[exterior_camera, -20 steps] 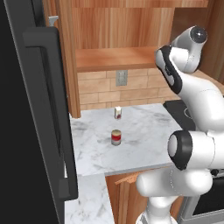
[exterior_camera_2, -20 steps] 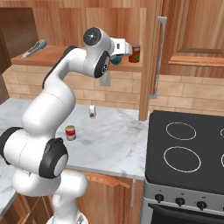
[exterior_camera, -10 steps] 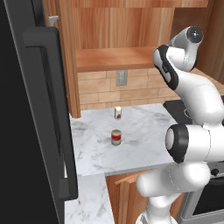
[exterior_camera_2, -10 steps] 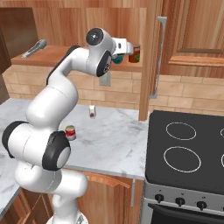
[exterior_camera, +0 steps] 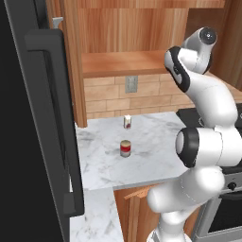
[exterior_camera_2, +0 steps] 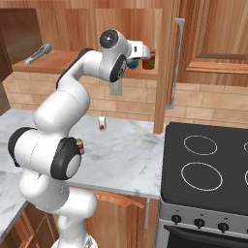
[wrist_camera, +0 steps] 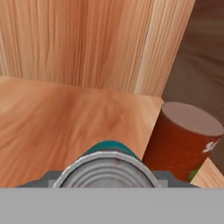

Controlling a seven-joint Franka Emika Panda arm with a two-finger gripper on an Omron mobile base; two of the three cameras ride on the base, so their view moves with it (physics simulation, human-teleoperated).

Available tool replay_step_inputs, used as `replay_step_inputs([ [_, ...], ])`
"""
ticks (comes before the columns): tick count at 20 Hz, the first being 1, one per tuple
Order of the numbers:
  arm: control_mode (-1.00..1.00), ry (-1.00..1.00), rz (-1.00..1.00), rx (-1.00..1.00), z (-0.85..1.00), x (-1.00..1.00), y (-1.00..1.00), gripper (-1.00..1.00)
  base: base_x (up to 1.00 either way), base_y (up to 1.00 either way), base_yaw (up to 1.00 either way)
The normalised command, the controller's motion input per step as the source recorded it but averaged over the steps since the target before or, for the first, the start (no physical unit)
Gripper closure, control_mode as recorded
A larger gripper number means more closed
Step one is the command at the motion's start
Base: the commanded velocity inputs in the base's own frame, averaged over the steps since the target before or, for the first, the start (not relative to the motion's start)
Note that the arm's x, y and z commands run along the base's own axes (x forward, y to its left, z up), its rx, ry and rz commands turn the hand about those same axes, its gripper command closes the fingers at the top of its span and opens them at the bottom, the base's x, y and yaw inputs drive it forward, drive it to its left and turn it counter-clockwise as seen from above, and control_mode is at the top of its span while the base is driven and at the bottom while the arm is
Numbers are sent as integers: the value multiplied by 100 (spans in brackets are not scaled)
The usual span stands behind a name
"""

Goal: Pick the cans from the counter and place them in their designated side in the cabinet.

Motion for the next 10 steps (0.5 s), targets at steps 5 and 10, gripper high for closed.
replay_step_inputs([
  [5,-100,2,0,0,-10,15,-4,100,0,0,0],
  [10,-100,2,0,0,-12,13,-2,100,0,0,0],
])
